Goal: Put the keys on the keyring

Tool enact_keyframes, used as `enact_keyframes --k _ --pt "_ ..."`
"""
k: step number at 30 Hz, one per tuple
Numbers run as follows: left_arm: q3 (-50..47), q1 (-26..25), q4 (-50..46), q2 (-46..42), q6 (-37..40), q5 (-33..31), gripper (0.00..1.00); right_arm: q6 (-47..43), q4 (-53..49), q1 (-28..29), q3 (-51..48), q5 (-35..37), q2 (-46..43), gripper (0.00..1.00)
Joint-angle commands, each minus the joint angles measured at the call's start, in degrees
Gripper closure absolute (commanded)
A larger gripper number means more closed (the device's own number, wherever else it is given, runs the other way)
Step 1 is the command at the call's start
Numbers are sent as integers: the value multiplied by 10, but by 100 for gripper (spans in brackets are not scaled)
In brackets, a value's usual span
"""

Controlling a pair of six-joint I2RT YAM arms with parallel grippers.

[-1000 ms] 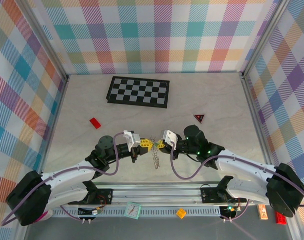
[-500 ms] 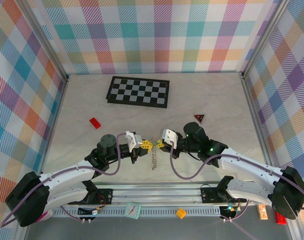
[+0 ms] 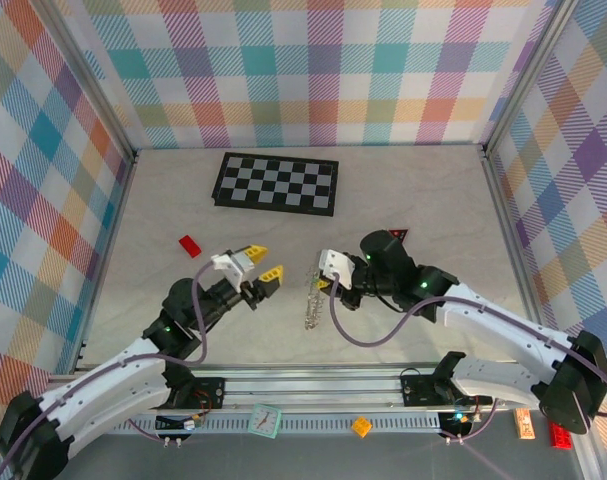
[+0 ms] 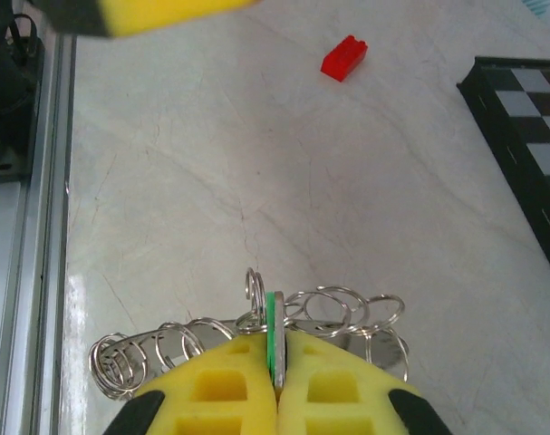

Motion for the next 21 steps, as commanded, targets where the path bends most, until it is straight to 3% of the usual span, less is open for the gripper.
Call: enact_keyframes --k 1,5,11,14,21 --pt "20 1 -71 -47 -9 -203 41 -5 11 12 44 -31 37 100" --pt "48 20 -133 -67 -16 -312 35 9 77 23 95 -67 123 100" --pt "60 53 -160 -70 -47 -341 34 -13 146 37 194 -81 264 100" --pt "60 67 -166 -82 -59 -351 33 -31 110 34 245 -89 318 100" --pt "41 86 -179 -96 -87 -360 29 -77 61 32 169 -22 331 100"
